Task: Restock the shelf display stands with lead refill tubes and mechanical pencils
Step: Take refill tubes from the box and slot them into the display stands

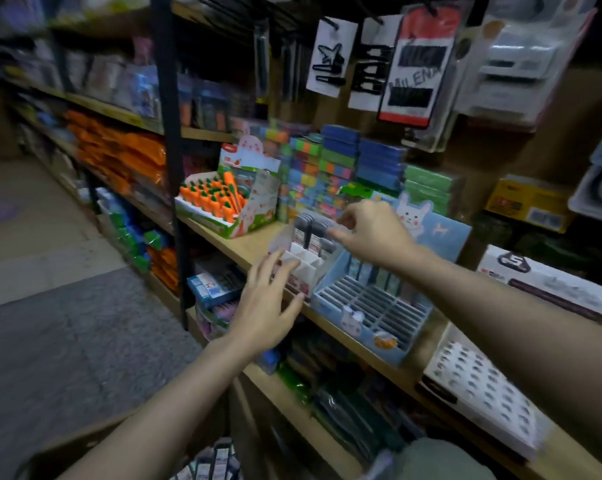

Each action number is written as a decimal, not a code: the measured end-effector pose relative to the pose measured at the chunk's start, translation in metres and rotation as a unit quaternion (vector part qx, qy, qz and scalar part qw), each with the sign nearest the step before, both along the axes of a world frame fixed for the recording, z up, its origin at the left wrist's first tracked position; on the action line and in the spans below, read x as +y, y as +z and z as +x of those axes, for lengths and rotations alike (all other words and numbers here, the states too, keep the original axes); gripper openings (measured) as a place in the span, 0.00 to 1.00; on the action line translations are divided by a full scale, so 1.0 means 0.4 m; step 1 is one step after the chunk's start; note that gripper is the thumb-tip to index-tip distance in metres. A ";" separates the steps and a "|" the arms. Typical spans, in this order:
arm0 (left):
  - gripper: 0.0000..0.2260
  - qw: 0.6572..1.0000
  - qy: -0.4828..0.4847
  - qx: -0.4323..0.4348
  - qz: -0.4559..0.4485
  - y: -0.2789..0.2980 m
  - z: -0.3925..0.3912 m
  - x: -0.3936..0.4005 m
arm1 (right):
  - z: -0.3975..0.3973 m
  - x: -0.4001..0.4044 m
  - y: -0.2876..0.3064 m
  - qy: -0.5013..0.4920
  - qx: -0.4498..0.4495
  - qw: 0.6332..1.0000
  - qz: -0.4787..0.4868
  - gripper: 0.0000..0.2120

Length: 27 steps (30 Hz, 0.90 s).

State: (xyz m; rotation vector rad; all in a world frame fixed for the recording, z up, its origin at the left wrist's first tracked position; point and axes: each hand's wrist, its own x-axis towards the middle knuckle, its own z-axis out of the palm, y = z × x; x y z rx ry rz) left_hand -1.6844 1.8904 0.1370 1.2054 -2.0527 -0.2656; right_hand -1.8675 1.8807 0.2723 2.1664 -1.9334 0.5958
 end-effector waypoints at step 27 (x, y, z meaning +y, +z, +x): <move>0.11 0.988 0.024 0.151 0.019 -0.205 0.145 0.117 | 0.203 0.081 -0.233 0.224 -0.111 0.968 -0.026 0.02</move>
